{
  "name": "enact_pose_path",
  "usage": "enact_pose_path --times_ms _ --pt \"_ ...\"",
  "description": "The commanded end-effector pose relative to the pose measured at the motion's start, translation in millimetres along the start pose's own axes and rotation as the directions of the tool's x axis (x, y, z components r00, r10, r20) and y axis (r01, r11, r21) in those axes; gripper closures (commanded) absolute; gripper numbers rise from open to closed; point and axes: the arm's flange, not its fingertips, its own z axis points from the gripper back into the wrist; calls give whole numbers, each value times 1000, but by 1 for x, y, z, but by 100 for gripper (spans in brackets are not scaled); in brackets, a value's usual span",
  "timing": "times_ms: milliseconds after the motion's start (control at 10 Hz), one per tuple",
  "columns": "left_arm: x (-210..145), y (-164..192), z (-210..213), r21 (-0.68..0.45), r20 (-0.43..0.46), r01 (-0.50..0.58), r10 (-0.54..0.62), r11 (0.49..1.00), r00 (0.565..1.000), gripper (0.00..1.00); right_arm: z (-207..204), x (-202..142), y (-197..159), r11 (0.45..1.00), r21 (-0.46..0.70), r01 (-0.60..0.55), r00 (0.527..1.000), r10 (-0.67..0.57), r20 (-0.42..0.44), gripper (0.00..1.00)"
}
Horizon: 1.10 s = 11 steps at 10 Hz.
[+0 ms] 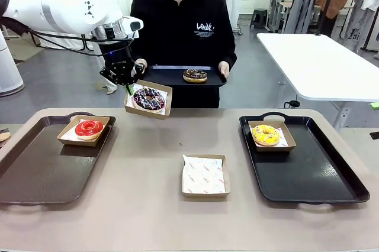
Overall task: Individually package the donuts and arrange them on the tray.
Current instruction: Place the picked Paper togo box on the Handle tray while simultaneously picking up another Paper togo box from the table with the other hand.
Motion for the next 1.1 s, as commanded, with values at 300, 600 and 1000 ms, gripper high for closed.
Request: enact_pose_path --times_ms 300,600,1000 --pt "-55 72 56 39 -46 154 -152 987 987 99 -62 -14 116 951 -265 -160 984 133 -117 0" --pt "-88 135 74 5 -62 46 -45 999 997 99 -139 -33 184 855 -461 -238 964 149 -221 0" --pt "-114 195 57 -12 -94 -30 29 999 995 99 -245 -50 215 728 -618 -296 952 176 -249 0"
